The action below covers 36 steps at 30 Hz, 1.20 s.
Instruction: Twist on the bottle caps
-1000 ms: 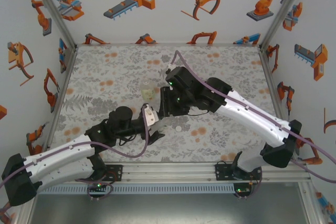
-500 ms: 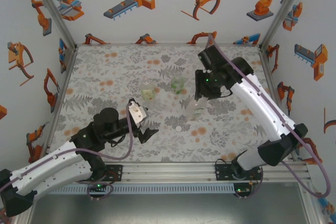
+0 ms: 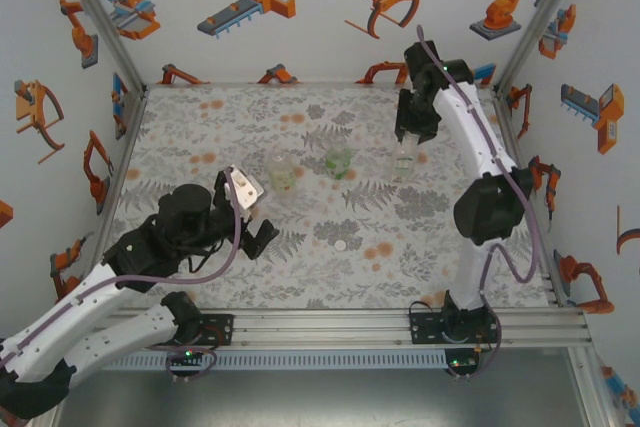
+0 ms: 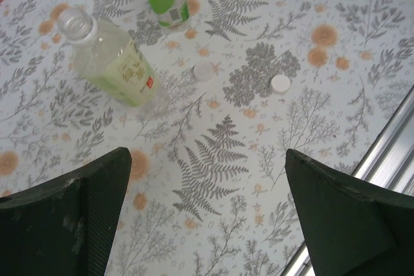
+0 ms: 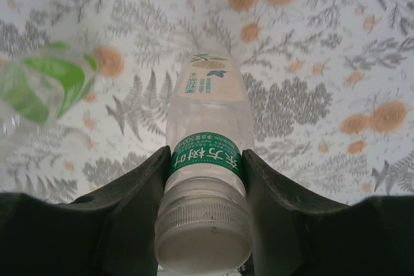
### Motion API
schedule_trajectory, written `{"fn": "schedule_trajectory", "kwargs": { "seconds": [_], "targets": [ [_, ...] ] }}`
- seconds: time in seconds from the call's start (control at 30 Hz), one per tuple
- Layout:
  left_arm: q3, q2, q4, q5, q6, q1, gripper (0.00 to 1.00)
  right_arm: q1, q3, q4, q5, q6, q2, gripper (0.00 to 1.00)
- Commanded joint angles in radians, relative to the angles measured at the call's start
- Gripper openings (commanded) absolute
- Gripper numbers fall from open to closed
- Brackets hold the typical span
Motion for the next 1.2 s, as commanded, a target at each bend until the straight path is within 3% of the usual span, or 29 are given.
{"fn": "schedule_trajectory", "kwargs": {
  "seconds": [0.0,0.23,0.5,0.67,0.77,0.87,1.17],
  "targets": [
    [-0.034,-0.043,-0.04,-0.038,0.036,0.007,0.95,-0.03,0.133,0.01,0.03,-0.016,0.072,0.22],
    [-0.05,-0.102,-0.045,-0.064,0.028,0.007,0.95,-0.058,0.45,-0.062,0.097,-0.06,0.301,0.21],
    [-0.06,-0.121,-0.04,-0.07,0.031,0.007,0.96,-0.079,0.464,-0.068,0.07,-0.071,0.357,0.24],
    [-0.06,-0.11,-0.042,-0.062,0.03,0.007,0.96,-0.079,0.45,-0.066,0.061,-0.071,0.363,0.33],
    [-0.06,-0.109,-0.041,-0.062,0.03,0.007,0.96,-0.079,0.451,-0.066,0.063,-0.072,0.358,0.49],
    [-0.063,-0.11,-0.037,-0.062,0.03,0.007,0.96,-0.079,0.465,-0.066,0.069,-0.074,0.346,0.57],
    [-0.064,-0.109,-0.036,-0.058,0.03,0.007,0.96,-0.078,0.543,-0.102,0.072,-0.077,0.284,0.61]
  ]
}}
